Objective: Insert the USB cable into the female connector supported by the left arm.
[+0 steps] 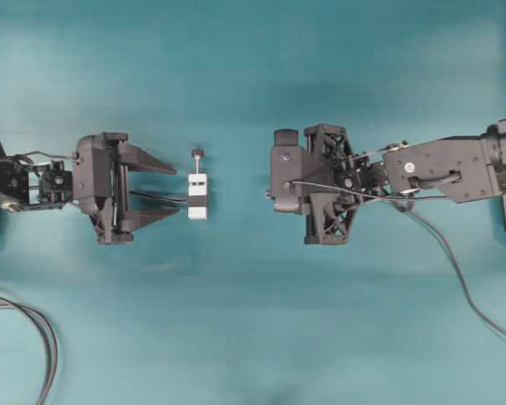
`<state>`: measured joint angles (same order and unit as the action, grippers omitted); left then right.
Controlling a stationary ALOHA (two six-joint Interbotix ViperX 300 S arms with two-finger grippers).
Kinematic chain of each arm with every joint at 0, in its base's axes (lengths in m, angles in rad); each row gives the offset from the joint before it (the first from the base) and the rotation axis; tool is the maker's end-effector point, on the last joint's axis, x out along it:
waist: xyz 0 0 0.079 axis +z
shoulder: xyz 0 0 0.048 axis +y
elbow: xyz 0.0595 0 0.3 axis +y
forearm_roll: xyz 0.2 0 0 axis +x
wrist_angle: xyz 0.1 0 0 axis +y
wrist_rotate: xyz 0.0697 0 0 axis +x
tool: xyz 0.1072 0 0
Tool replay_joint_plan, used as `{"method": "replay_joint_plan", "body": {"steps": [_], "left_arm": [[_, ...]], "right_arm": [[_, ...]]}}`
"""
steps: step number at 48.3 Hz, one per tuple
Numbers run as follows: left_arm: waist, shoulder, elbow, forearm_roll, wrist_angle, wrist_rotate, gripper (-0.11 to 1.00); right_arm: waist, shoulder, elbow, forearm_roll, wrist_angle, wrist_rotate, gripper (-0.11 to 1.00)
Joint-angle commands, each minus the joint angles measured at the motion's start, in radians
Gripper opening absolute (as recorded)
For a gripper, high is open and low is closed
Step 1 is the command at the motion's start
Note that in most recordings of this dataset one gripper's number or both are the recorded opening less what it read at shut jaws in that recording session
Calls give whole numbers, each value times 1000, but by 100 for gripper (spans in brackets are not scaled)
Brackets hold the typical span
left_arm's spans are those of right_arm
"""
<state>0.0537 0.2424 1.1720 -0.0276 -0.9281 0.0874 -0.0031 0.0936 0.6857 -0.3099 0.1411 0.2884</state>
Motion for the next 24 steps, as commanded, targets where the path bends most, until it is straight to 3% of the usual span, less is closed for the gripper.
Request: {"method": "replay_joint_plan", "body": {"steps": [1, 24], "left_arm": [[-14, -2, -12, 2, -9, -18, 85], [-15, 34, -51, 2, -12, -18, 85]], "right_arm": [[-2, 0, -34, -3, 0, 0, 21], [2, 64, -140, -2, 92, 0, 21]]}}
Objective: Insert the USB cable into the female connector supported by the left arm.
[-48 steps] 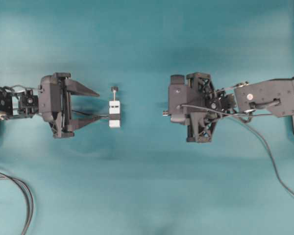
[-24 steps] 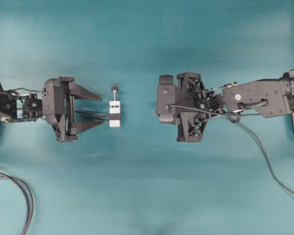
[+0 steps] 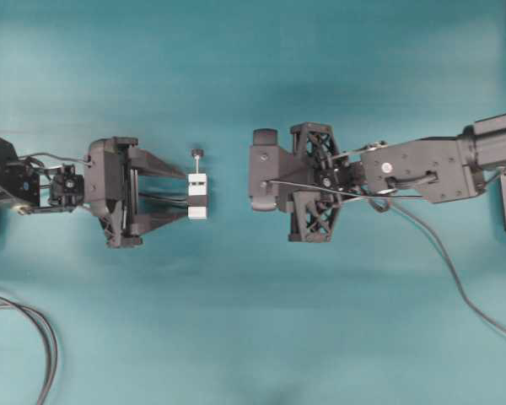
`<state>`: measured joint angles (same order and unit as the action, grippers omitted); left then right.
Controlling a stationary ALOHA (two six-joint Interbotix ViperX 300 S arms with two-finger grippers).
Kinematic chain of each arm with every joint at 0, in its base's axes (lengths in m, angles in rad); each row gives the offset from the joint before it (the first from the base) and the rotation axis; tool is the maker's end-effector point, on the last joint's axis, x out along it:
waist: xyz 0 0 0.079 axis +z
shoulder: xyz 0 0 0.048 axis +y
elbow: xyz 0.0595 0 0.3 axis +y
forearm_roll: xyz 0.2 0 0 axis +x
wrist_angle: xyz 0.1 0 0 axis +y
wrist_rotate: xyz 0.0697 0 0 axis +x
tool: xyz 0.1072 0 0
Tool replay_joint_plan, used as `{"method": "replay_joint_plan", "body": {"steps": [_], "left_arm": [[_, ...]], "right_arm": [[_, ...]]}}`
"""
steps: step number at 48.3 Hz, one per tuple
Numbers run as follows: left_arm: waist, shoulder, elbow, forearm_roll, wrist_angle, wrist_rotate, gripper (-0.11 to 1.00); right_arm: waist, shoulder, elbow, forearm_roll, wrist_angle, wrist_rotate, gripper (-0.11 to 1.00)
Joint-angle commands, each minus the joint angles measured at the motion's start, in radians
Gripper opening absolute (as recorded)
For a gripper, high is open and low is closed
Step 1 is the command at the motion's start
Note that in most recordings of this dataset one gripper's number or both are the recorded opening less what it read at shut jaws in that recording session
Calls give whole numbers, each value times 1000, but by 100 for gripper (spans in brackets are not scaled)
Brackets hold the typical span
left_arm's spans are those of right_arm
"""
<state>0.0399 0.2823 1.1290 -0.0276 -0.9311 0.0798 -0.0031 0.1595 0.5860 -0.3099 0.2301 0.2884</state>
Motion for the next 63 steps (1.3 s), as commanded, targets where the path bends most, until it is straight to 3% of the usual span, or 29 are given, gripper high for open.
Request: {"method": "replay_joint_plan", "body": {"steps": [1, 15, 43, 63], "left_arm": [[-2, -5, -8, 0, -9, -11, 85], [-3, -3, -6, 0, -5, -9, 75], [-2, -3, 0, 3, -9, 20, 74], [0, -3, 0, 3, 11, 35, 66]], "right_arm": [[0, 3, -44, -2, 3, 0, 21], [2, 32, -78, -3, 3, 0, 21], [11, 100, -172, -3, 5, -2, 21], [15, 133, -224, -3, 32, -2, 21]]}}
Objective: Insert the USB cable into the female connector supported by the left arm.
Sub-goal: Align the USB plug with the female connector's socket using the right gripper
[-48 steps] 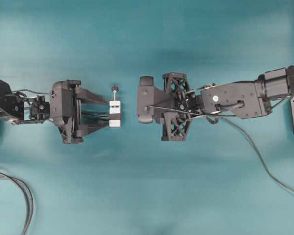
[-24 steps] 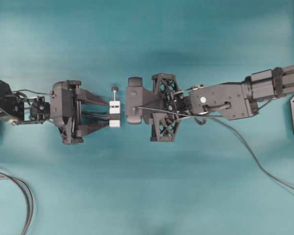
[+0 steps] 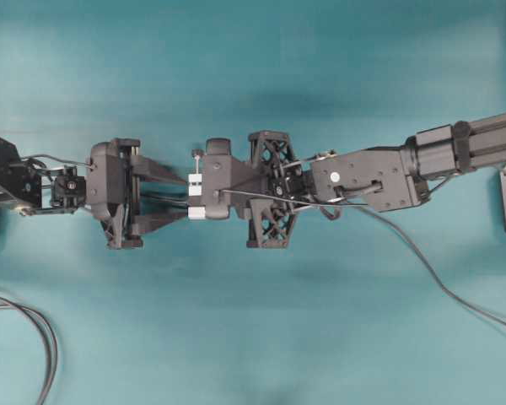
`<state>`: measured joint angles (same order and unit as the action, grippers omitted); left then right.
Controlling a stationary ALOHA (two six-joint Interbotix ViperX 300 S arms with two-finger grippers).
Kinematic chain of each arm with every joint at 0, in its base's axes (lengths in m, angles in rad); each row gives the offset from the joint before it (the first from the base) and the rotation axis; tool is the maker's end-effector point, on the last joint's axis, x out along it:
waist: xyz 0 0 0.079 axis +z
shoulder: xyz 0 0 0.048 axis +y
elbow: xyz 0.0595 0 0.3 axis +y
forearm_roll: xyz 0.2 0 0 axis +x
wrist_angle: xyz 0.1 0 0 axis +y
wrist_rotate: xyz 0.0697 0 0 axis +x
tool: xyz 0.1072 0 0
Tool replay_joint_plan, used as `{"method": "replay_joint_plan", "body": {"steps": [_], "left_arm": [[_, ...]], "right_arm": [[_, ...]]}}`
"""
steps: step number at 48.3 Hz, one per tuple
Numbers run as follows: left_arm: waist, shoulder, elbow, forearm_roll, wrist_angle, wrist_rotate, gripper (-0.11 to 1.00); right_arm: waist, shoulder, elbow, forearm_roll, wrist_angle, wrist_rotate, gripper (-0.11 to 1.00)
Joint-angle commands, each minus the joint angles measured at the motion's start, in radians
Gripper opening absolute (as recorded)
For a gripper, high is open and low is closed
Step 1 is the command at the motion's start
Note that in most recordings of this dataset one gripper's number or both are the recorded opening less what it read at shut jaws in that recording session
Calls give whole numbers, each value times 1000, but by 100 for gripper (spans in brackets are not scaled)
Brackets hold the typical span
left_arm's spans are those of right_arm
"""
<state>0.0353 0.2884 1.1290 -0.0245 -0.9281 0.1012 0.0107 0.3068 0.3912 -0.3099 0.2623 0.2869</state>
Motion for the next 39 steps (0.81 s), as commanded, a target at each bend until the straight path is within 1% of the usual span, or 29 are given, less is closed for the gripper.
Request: {"method": "replay_joint_plan", "body": {"steps": [1, 22, 39], "left_arm": [[3, -8, 0, 0, 9, 12, 66], [3, -9, 0, 0, 11, 12, 66], [5, -6, 0, 0, 11, 12, 66]], "right_arm": [[2, -12, -29, -3, 0, 2, 21], [5, 6, -49, -3, 0, 2, 21], [25, 6, -52, -3, 0, 5, 21]]}}
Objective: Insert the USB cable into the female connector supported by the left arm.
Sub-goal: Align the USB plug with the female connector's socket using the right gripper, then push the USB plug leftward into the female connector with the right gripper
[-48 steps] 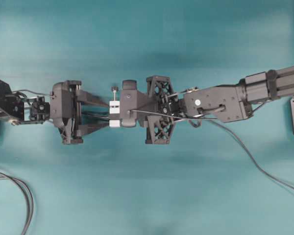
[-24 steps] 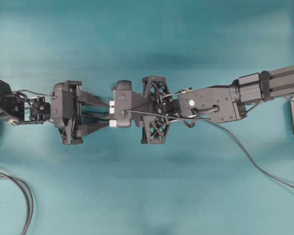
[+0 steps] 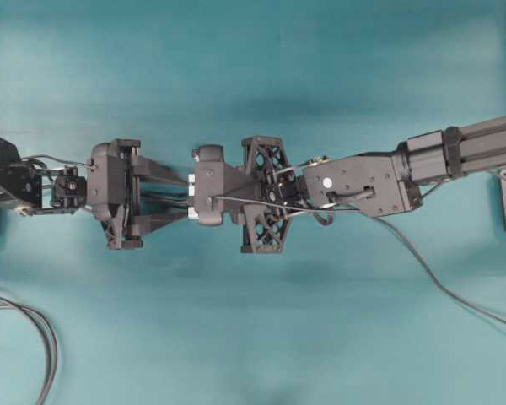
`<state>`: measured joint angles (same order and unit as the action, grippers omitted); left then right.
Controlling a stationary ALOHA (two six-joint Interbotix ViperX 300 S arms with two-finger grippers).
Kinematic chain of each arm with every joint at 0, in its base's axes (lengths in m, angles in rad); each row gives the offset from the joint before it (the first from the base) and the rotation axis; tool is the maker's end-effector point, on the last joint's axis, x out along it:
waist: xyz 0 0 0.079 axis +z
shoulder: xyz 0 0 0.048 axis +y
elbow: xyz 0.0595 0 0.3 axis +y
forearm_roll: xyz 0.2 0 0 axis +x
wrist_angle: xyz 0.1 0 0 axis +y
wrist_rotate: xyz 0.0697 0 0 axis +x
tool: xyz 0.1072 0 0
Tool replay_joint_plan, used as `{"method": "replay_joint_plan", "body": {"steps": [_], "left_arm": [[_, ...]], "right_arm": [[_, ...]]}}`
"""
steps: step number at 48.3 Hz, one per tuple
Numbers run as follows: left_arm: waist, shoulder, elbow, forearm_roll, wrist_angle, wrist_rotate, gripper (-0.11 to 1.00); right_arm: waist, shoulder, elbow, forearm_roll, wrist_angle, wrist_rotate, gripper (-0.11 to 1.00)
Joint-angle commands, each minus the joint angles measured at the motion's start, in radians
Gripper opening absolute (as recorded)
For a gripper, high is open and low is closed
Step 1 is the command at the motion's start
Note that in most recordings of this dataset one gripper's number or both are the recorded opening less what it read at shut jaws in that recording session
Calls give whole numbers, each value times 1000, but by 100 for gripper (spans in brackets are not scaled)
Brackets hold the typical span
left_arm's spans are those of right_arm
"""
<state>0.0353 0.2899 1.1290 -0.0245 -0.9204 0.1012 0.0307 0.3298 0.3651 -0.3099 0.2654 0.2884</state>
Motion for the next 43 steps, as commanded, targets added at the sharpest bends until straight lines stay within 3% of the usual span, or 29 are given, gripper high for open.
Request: {"method": "replay_joint_plan", "body": {"steps": [1, 43], "left_arm": [[5, -6, 0, 0, 3, 14, 66], [3, -8, 0, 0, 3, 12, 66]], "right_arm": [[5, -15, -26, -3, -3, 3, 21], [-11, 5, -58, -3, 2, 3, 21]]}}
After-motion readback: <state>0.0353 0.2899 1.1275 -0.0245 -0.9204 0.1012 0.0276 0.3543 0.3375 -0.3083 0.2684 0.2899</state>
